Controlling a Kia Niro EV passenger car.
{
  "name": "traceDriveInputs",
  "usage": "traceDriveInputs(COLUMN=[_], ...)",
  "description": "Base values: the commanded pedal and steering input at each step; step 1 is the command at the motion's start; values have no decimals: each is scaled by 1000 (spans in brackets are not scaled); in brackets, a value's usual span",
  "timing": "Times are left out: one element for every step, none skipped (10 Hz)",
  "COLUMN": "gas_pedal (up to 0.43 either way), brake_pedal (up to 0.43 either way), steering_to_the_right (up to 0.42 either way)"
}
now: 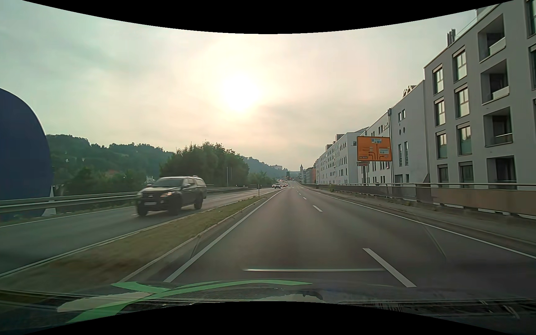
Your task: Follow the waypoints while adhering to traffic rules and regulations
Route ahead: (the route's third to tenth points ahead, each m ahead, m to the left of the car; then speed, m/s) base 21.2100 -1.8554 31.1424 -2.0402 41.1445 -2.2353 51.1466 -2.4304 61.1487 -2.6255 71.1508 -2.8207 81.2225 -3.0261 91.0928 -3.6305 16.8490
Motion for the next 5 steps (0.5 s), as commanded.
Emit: traceDriveInputs(gas_pedal=[47, 47, 47, 47, 47], brake_pedal=[0, 0, 0, 0, 0], steering_to_the_right=[2, 2, 2, 2, 2])
